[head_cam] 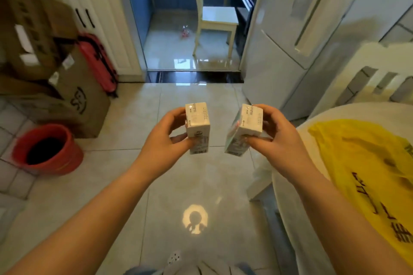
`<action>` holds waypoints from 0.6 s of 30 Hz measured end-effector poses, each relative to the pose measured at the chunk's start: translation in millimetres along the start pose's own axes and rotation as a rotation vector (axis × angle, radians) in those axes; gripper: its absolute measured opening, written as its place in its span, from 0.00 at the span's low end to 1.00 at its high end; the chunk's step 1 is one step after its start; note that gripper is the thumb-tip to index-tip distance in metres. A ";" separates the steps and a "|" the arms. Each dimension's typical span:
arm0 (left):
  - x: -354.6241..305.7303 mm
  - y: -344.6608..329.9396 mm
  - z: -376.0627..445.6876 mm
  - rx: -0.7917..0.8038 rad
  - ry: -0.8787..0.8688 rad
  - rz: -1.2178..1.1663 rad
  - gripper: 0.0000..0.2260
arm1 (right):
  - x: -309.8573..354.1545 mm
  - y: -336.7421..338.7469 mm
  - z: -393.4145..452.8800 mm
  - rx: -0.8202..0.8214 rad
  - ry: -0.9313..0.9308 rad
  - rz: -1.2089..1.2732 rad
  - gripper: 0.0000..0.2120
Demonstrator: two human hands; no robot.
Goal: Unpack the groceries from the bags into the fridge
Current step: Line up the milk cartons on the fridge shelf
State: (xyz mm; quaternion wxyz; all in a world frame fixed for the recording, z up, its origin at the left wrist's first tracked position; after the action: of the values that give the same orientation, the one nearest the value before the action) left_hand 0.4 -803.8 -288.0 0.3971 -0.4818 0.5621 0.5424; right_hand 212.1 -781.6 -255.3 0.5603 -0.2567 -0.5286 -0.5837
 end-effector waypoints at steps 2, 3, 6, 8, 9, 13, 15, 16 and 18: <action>3.9 18.9 21.6 -0.011 0.012 -0.004 0.25 | -5.2 -15.8 26.7 0.025 -0.009 0.000 0.25; 5.8 27.5 35.1 -0.011 0.017 -0.007 0.25 | -10.7 -23.0 42.6 0.031 -0.018 0.002 0.25; 8.9 44.6 84.1 -0.003 0.028 0.001 0.26 | -29.7 -37.7 93.9 0.037 -0.030 0.000 0.25; 11.4 51.5 123.3 -0.002 0.035 -0.007 0.26 | -45.6 -42.0 129.8 0.041 -0.032 -0.011 0.25; 12.6 53.7 144.8 -0.002 0.038 -0.009 0.26 | -54.7 -42.6 148.1 0.040 -0.038 -0.017 0.25; 5.7 55.5 242.5 0.000 0.026 -0.006 0.26 | -93.6 -33.5 231.6 0.010 -0.029 -0.019 0.26; -3.9 52.1 296.6 -0.001 0.026 0.009 0.26 | -111.8 -22.6 279.9 -0.009 -0.025 0.002 0.27; -10.2 49.8 323.8 0.004 0.026 0.017 0.26 | -119.3 -15.7 304.9 -0.020 -0.024 0.010 0.28; -25.9 44.9 376.9 0.020 0.017 0.027 0.26 | -131.9 -1.0 355.2 -0.043 -0.014 -0.003 0.29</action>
State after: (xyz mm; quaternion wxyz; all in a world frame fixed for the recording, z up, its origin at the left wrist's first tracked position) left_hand -66.4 -429.2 -289.0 0.3897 -0.4749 0.5774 0.5377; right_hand 138.9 -409.9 -263.4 0.5499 -0.2718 -0.5203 -0.5941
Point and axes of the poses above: each hand's wrist, its own z-axis towards the middle knuckle, its own y-axis out of the back of the hand, x = y × z, the point moved 7 cm from there along z, towards the middle knuckle, and after that the axes turned 12 degrees about y, right-handed, at the moved point
